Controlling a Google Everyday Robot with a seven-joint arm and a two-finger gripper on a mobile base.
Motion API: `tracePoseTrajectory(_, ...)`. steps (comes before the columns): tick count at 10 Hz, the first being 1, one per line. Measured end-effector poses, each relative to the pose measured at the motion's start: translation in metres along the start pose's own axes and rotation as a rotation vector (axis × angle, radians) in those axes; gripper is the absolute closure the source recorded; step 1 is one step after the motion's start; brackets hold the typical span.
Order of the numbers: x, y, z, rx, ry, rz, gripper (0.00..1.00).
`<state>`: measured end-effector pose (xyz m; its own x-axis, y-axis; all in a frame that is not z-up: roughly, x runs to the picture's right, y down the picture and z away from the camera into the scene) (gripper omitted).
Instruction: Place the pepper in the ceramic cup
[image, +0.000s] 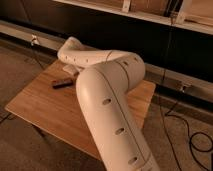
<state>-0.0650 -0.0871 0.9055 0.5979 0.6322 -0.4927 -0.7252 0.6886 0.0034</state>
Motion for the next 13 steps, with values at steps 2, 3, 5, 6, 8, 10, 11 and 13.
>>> tracePoseTrajectory(2, 0.006, -0.013, 0.004, 0.007, 0.036, 0.022, 1.00)
tracePoseTrajectory(3, 0.010, -0.016, 0.003, 0.005, 0.050, 0.024, 1.00)
tracePoseTrajectory(5, 0.026, -0.023, 0.001, -0.003, 0.097, 0.019, 1.00)
tracePoseTrajectory(6, 0.030, -0.024, 0.000, -0.010, 0.109, 0.008, 1.00)
tracePoseTrajectory(8, 0.039, -0.025, -0.003, -0.043, 0.135, -0.030, 0.95)
tracePoseTrajectory(10, 0.046, -0.025, -0.006, -0.077, 0.158, -0.069, 0.72)
tracePoseTrajectory(11, 0.047, -0.027, -0.006, -0.083, 0.166, -0.086, 0.62)
tracePoseTrajectory(13, 0.050, -0.029, -0.007, -0.090, 0.180, -0.123, 0.42)
